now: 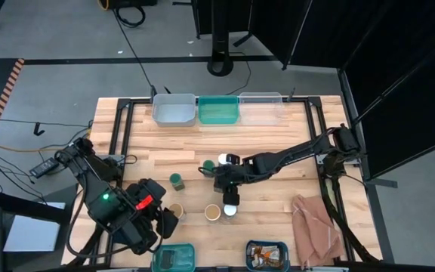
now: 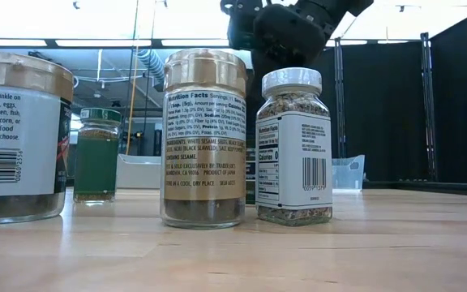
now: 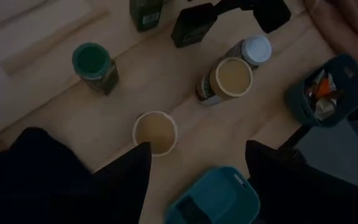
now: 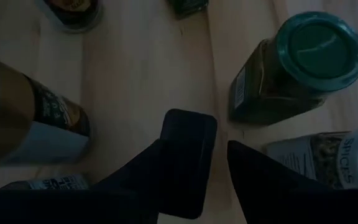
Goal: Sort spices by type
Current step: Put the black seasoning can into the dark green bin
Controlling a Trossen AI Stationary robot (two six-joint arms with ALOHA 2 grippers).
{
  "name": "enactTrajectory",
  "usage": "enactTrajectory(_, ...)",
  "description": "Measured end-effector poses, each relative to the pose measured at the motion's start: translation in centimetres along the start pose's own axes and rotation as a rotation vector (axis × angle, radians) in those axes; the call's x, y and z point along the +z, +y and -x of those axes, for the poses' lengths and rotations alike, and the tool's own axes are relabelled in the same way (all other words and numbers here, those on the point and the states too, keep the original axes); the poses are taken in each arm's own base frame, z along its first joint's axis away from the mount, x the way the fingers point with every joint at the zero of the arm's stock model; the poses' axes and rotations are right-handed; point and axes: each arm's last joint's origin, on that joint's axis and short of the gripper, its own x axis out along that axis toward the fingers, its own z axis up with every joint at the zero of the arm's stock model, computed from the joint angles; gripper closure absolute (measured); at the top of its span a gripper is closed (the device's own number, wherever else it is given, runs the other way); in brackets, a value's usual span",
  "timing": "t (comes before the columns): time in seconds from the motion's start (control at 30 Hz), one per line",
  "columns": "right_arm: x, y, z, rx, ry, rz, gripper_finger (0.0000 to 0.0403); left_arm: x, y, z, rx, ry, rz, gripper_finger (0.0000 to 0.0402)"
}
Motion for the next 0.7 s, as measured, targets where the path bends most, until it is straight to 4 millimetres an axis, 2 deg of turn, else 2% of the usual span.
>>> enactTrajectory(0.7, -0.14, 0.41, 0.11, 0.033, 0.014, -0.014, 0.0214, 0.51, -0.04, -0.15, 0.001, -0.072, -0.107, 0.0136)
